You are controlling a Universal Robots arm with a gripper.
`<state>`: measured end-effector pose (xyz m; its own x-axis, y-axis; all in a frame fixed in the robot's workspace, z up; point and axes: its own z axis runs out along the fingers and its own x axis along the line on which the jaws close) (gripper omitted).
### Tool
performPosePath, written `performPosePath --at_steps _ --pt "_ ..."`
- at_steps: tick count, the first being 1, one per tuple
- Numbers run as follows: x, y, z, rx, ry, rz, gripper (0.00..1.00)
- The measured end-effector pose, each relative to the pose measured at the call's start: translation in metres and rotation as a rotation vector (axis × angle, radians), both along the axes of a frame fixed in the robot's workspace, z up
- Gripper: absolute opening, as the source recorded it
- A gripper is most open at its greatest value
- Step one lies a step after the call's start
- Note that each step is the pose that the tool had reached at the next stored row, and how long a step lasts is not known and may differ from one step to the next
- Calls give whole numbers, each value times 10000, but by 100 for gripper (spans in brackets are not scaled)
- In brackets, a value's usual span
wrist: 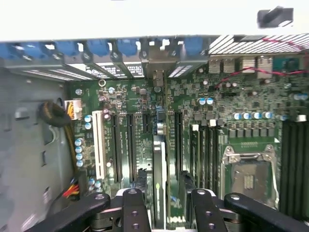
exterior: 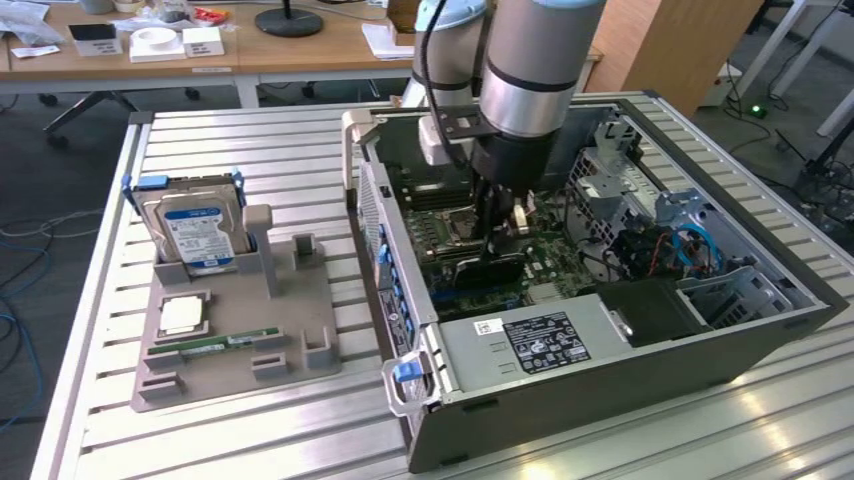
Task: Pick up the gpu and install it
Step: 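Insert the gpu into the slot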
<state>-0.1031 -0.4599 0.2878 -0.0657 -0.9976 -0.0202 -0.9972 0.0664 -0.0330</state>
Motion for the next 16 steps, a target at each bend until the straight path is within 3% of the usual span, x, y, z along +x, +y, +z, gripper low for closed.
performPosePath --at_steps 5,16 --pt "0 0 206 0 0 0 40" --pt "0 0 445 -1 0 0 40"
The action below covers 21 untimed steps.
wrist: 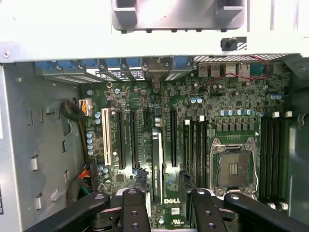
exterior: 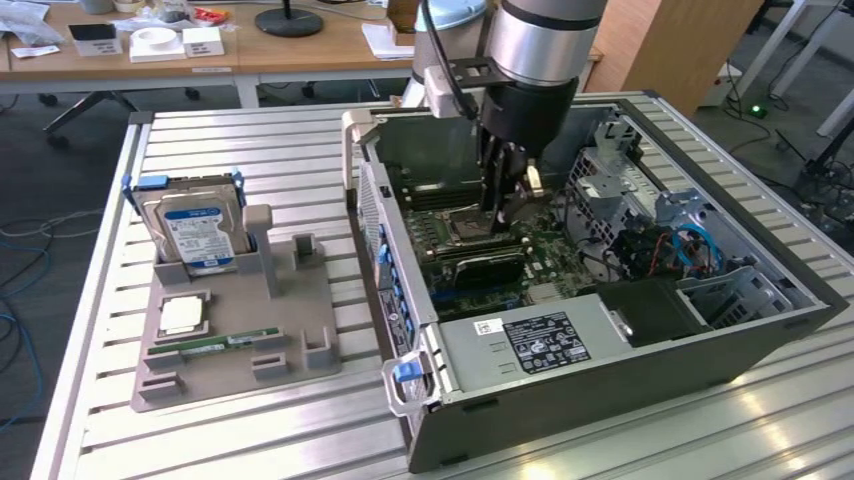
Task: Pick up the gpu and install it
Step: 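Insert the gpu into the slot, then press down on the gpu until it lock into place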
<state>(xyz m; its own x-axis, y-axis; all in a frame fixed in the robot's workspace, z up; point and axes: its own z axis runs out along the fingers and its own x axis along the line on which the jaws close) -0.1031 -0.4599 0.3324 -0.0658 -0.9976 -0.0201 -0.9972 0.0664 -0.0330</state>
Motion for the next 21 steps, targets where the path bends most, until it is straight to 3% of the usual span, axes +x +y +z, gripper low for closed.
performPosePath --at_steps 16,17,20,21 --pt "0 0 10 1 -1 1 40" --pt "0 0 11 0 -1 0 39" --pt "0 0 10 1 -1 0 21" --pt "0 0 10 1 -1 1 21"
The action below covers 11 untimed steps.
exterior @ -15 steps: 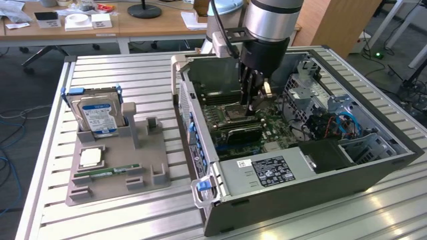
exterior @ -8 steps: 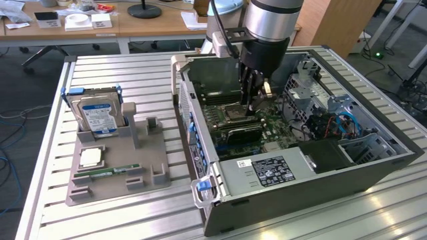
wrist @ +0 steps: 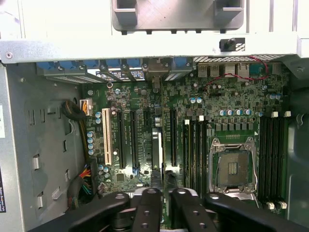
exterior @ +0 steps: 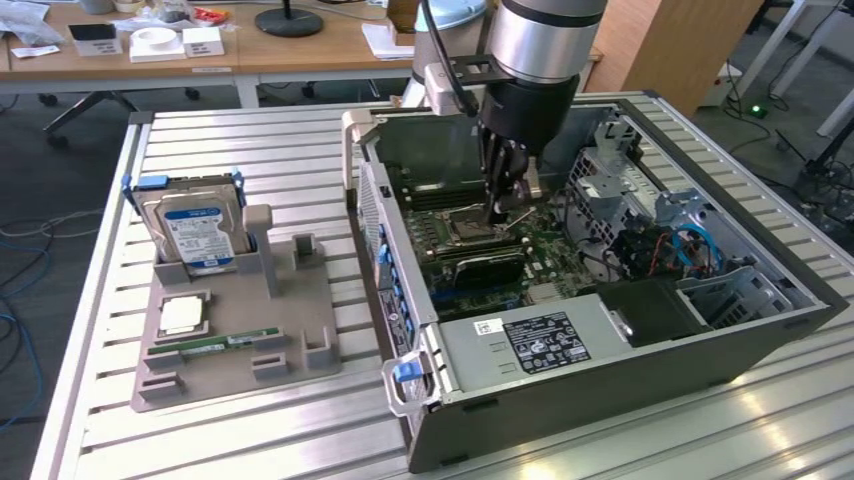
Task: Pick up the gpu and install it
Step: 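Press down on the gpu until it lock into place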
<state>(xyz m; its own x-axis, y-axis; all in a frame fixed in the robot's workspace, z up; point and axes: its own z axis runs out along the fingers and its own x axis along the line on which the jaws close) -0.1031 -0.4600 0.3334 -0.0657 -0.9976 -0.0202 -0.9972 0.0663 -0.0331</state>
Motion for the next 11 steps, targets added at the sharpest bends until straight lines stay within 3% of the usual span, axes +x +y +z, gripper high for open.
performPosePath --at_steps 1,3,11 --pt "0 0 0 0 0 0 21" --pt "0 0 0 0 0 0 11" --pt "0 0 -12 0 0 0 11"
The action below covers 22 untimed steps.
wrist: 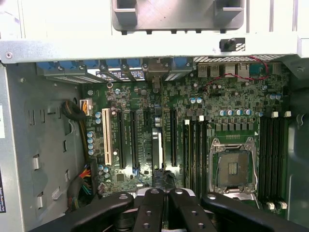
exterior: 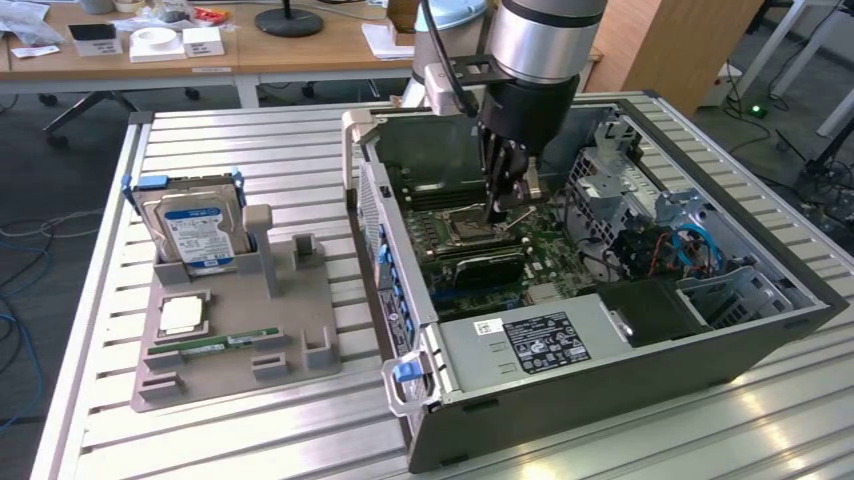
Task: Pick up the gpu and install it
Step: 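Press down on the gpu until it lock into place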
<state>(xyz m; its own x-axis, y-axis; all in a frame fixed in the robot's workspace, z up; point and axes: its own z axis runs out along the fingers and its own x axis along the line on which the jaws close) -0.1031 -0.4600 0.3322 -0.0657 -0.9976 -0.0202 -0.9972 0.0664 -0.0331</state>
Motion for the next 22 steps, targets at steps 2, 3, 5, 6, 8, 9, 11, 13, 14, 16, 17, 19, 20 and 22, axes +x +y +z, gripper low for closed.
performPosePath --at_steps 2,3,5,6,8,9,11,13,14,16,17,19,20,22 --pt "0 0 -34 0 -1 0 11" --pt "0 0 -52 1 0 0 11" --pt "0 0 -88 1 0 0 11" --pt "0 0 -107 1 0 0 11" --pt "0 0 -143 0 0 0 11" --pt "0 0 -161 0 0 0 11" --pt "0 0 -182 0 0 0 11" --pt "0 0 -202 -1 0 1 11" --pt "0 0 -218 1 0 1 11" --pt "0 0 -253 0 0 1 11" --pt "0 0 -271 -1 0 1 11" --pt "1 0 -307 -3 0 1 11" --pt "0 0 -327 -4 0 1 11" --pt "0 0 -363 -6 0 0 11"
